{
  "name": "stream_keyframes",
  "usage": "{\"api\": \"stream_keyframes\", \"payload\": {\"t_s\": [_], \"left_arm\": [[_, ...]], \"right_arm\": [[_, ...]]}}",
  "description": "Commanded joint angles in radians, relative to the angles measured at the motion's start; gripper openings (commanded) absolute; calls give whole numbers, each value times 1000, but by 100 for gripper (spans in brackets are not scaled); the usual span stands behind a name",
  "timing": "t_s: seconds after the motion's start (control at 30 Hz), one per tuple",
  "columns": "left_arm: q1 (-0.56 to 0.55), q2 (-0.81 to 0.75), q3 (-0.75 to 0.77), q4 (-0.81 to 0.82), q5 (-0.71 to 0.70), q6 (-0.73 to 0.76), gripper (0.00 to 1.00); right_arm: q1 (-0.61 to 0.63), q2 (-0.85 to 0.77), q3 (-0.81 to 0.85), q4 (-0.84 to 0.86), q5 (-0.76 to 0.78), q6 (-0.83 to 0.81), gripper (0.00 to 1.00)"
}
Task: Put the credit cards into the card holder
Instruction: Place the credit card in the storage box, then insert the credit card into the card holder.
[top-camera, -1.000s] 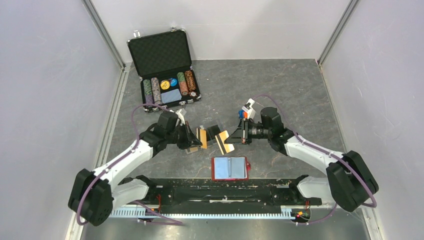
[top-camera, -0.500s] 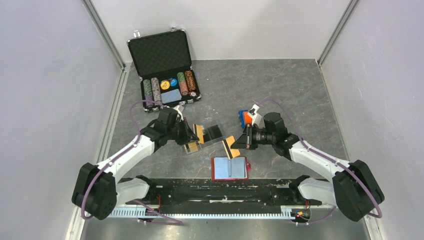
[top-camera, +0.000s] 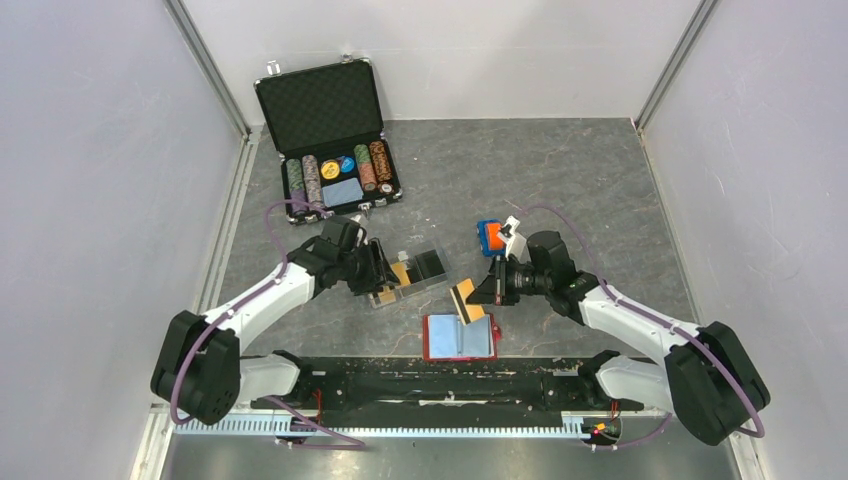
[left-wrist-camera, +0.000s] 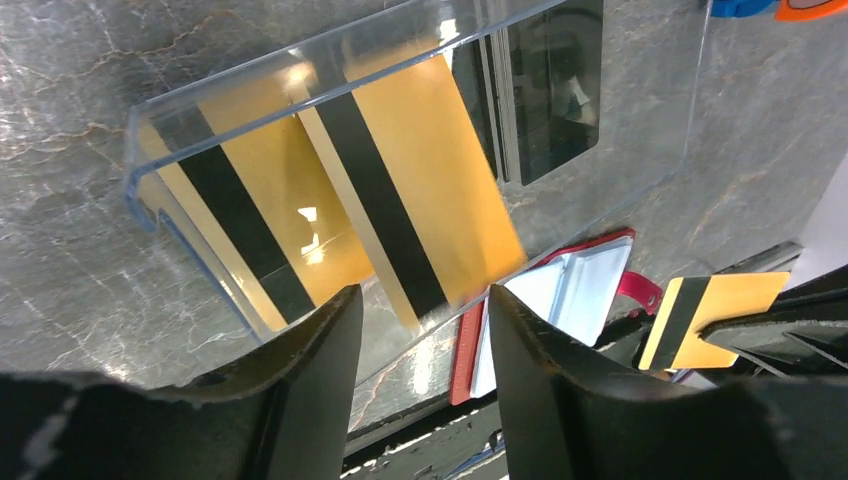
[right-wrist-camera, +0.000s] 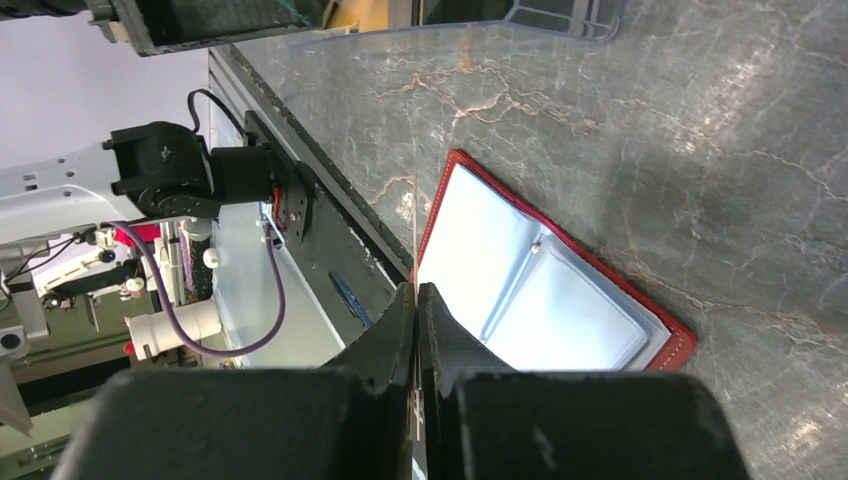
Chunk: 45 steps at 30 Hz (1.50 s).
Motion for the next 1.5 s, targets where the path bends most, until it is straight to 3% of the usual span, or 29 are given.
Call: {"api": "stream_keyframes", "payload": {"t_s": [0.0,0.13,0.27,0.5,0.67,0.97,1.17,1.47], "left_arm": [[5,-21,63,-54,-48,68,60],[3,-60,83,-86,-49,74,67],[-4,-129,79,-122,-35,67,67],[-74,-258,-22,-112,38,-31,55],[-230,-289,-116,-10,22,-155,45],[-433,-73,-106,136,-51,-234,25],[-450,25,-100,170,-75,-245,16],[-469,133,-91,214,-55,-256,12]], "right_arm": [[-3,-29,-22,7,31,-25,0],[-2,-35,-36,8,42,-32,0],[-2,-44,-59,18,53,-35,0],[-2,-59,-143,106,52,-15,0],[0,-64,-257,274,35,76,0],[18,-9,-371,506,15,178,0],[47,-16,-402,575,19,232,0],[117,71,-409,633,34,256,0]]}}
